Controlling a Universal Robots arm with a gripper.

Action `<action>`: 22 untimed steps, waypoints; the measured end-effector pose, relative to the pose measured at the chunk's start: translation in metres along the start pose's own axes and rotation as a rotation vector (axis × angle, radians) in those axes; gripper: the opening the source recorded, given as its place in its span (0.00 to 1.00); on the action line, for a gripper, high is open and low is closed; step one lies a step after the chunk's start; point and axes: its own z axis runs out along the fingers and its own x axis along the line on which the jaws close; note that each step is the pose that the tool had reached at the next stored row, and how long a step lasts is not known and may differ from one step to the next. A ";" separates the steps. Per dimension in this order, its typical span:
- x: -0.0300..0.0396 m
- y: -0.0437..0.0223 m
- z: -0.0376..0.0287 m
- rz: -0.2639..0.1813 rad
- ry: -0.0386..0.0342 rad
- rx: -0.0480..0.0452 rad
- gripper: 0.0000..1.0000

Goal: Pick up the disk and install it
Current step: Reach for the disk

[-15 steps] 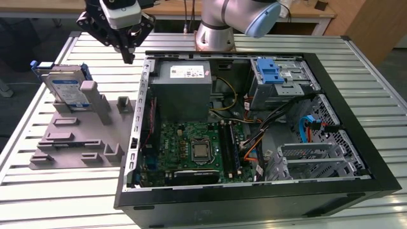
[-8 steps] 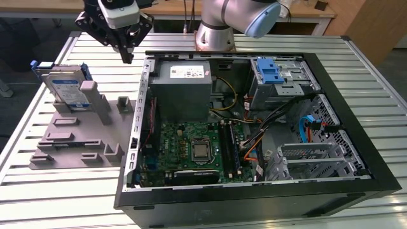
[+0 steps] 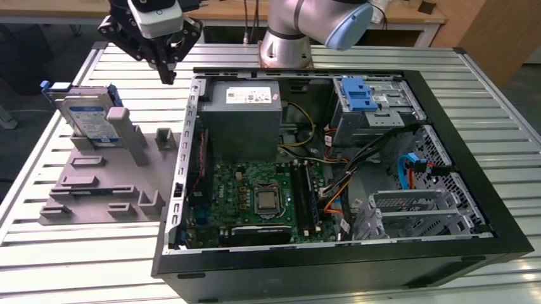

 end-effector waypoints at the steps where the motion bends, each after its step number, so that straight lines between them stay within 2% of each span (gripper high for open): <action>1: 0.0003 0.0001 0.0001 0.000 0.0000 0.0000 0.11; 22: 0.0078 0.0010 0.0017 0.000 0.0006 0.0000 0.11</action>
